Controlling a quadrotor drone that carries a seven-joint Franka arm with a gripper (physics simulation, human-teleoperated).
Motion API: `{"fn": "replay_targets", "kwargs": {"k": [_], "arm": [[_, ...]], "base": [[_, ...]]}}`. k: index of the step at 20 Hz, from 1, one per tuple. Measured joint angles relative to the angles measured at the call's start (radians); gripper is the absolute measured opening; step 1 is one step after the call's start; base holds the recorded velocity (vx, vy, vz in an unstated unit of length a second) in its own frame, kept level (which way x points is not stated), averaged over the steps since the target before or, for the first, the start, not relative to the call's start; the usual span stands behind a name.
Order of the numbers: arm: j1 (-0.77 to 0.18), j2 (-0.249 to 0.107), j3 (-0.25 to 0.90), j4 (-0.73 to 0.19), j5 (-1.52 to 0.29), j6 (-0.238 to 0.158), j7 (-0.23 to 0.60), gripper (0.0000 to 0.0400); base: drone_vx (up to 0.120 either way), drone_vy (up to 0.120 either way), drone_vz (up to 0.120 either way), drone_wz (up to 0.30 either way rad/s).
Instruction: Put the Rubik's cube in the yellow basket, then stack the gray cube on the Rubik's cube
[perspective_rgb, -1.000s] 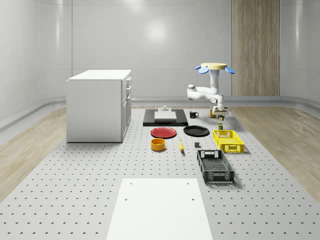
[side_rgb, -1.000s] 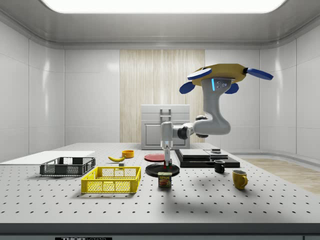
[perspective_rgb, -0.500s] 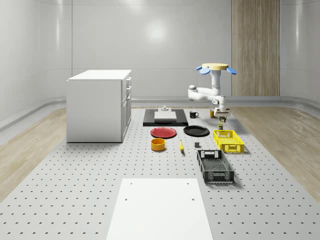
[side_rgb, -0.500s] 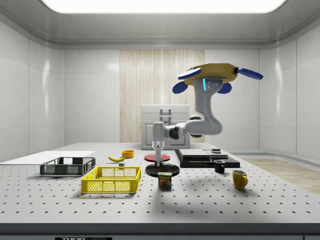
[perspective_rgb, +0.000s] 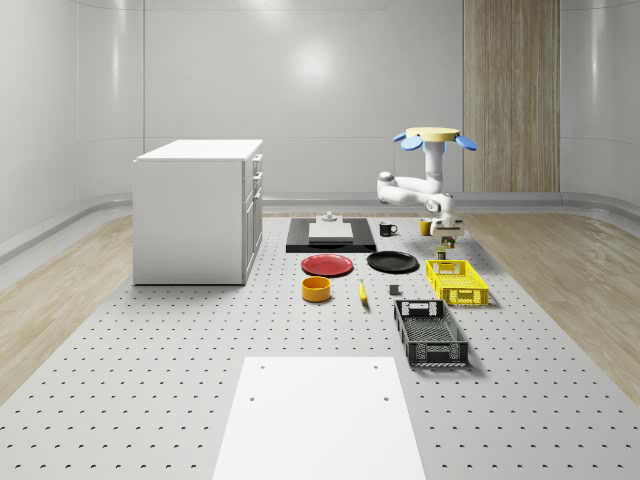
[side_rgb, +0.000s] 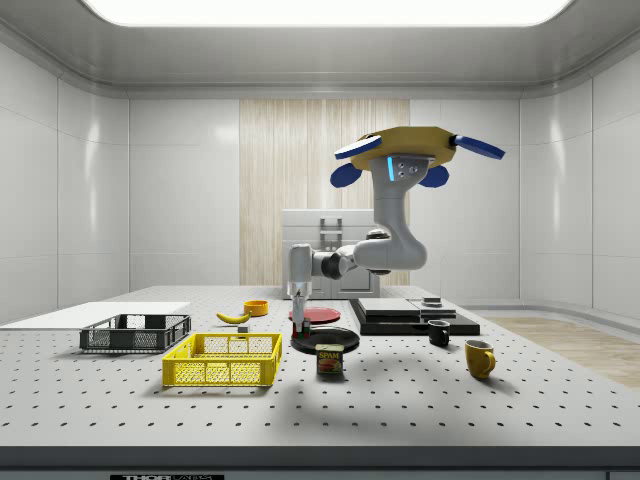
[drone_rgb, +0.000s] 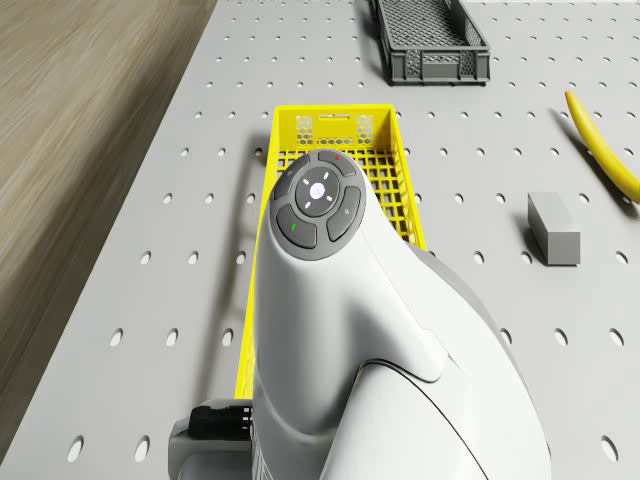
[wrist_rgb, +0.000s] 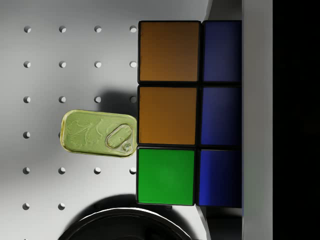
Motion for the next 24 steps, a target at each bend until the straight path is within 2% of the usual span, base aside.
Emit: {"fn": "replay_targets", "kwargs": {"k": [15, 19, 24], "arm": [[-0.001, -0.007, 0.001, 0.0, 0.003, 0.006, 0.001, 0.0321], [-0.001, -0.008, 0.001, 0.0, 0.003, 0.008, 0.001, 0.0321], [-0.001, -0.01, 0.001, 0.0, 0.004, 0.009, 0.001, 0.0321]], "base": [[0.12, 0.0, 0.0, 0.0], [0.12, -0.11, 0.0, 0.0], [0.12, 0.0, 0.0, 0.0]]}}
